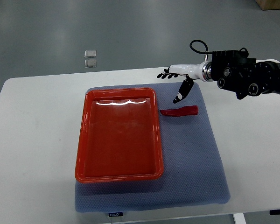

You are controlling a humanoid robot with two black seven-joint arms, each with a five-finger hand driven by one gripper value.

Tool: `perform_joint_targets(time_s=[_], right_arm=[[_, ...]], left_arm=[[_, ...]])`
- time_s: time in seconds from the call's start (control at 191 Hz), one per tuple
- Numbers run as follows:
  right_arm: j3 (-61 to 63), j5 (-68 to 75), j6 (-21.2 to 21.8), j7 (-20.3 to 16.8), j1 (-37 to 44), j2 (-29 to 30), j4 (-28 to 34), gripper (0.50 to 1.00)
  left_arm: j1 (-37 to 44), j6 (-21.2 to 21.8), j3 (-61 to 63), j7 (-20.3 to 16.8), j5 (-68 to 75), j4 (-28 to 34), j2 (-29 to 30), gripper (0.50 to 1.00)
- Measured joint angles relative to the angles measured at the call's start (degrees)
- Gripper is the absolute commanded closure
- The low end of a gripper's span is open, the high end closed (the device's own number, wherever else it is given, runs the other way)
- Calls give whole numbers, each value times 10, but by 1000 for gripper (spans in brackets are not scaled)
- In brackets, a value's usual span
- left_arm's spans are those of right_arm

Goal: Place red pepper on red tray
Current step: 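Move the right hand over the red pepper and lower it, then close the right hand fingers around the red pepper and lift it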

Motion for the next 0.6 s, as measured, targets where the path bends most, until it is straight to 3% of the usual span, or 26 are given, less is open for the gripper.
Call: perform_joint_targets(time_s=[0.356,0.602], right_arm=[[-36,3,-2,-1,3,-29,50,587],[-41,-1,-25,-3,-9,-23,54,640]], left_arm=[[0,0,0,0,0,-1,0,500],[0,0,0,0,0,-1,0,500]])
